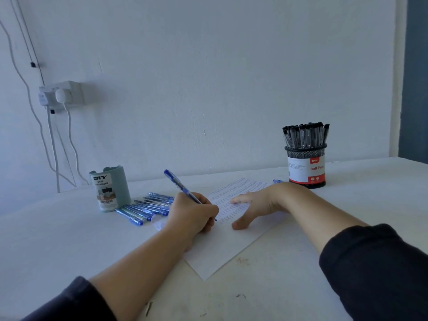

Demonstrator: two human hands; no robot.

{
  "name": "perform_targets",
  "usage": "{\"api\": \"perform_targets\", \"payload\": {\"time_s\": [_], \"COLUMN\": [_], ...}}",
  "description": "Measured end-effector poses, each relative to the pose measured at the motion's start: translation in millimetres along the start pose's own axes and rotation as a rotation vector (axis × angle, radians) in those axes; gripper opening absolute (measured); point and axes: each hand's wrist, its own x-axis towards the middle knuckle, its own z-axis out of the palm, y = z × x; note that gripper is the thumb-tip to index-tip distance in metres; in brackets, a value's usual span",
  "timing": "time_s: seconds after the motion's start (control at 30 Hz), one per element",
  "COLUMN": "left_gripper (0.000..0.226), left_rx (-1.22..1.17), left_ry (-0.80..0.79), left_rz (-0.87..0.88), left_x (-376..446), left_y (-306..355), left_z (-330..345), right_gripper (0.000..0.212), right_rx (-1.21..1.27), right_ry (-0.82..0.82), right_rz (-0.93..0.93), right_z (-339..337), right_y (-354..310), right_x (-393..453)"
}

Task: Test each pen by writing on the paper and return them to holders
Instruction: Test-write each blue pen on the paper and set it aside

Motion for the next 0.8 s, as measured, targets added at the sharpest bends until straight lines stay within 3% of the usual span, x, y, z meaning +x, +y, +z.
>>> {"api": "perform_targets", "payload": {"time_s": [0.8], "left_gripper": [0.006], "left_rx": [0.044], "left_ry": [0.026], "left_rz": [0.042], "left_x": [-0.5], "left_y": [-2.3], "left_z": [2.5], "right_gripper": [0.083], "right_rx": [0.008], "right_ry": [-0.003], "right_rz": [-0.004], "right_z": [0.0], "right_y": [0.8], "right_x": [0.6]}}
